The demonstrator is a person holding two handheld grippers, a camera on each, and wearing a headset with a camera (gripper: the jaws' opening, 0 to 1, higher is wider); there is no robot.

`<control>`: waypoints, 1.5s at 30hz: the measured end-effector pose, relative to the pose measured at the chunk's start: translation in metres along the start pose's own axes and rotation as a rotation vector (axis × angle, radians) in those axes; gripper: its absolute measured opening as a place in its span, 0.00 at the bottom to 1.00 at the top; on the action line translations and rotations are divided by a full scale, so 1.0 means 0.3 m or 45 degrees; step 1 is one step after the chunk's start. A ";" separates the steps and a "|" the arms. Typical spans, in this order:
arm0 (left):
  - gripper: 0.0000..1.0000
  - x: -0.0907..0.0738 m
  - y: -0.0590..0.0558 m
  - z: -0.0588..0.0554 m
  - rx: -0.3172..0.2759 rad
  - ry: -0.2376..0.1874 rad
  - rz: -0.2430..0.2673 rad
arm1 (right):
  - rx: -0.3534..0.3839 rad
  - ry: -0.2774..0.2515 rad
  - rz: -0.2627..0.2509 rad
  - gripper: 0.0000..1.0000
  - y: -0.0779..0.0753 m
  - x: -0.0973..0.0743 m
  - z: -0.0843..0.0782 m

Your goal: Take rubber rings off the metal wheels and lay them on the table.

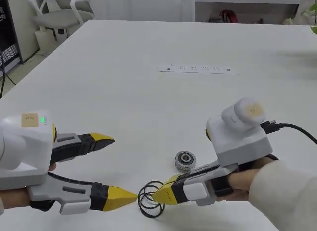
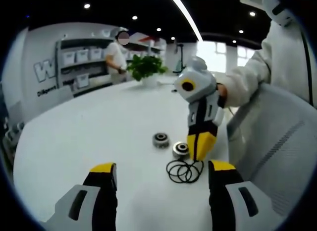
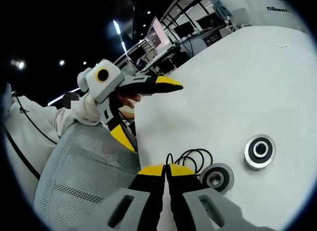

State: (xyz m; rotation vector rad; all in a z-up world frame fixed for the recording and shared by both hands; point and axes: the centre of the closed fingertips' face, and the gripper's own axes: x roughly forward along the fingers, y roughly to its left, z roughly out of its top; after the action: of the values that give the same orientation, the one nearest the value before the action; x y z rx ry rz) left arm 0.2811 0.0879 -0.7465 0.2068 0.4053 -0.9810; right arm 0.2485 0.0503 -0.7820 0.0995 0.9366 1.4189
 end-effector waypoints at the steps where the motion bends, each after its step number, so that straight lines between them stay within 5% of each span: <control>1: 0.77 0.000 -0.001 -0.001 0.001 0.002 -0.001 | -0.007 0.000 -0.013 0.00 -0.007 -0.001 0.000; 16: 0.76 0.003 -0.007 -0.008 0.012 0.018 -0.011 | -0.035 -0.043 -0.128 0.00 -0.072 -0.009 0.021; 25: 0.75 0.007 -0.015 -0.013 0.017 0.027 -0.024 | -0.173 0.006 -0.192 0.00 -0.088 0.014 0.017; 45: 0.75 0.004 -0.023 -0.009 0.022 0.030 -0.023 | -0.207 -0.049 -0.232 0.04 -0.107 -0.018 0.063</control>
State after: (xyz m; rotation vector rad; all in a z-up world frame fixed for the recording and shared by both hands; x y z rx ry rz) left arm 0.2752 0.0842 -0.7495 0.2306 0.4212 -1.0008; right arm 0.2859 0.0477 -0.7854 -0.0782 0.7758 1.3137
